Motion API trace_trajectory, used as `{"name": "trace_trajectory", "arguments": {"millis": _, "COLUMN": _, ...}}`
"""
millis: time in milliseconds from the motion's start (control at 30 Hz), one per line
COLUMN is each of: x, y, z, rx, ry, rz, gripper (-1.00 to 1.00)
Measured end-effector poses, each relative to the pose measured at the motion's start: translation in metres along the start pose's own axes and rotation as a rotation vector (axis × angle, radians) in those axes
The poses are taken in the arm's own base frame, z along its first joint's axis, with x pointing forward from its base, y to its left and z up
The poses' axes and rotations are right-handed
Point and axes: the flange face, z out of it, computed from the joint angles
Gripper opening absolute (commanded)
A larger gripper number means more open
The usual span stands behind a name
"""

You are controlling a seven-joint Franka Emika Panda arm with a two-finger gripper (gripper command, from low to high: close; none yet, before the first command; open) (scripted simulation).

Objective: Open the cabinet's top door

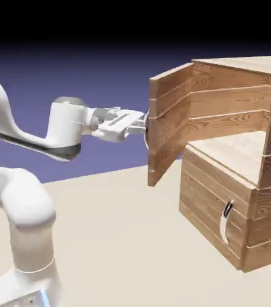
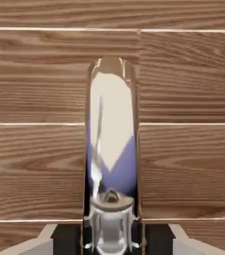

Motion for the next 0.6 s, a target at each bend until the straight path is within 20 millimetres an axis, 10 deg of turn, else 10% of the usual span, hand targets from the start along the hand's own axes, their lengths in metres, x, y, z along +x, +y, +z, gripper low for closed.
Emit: {"name": "trace_trajectory", "arguments": {"millis": 600, "x": 0.066, "y": 0.066, "z": -0.124, "rx": 0.312, "ry": -0.312, "rz": 0.0, "gripper": -1.0}}
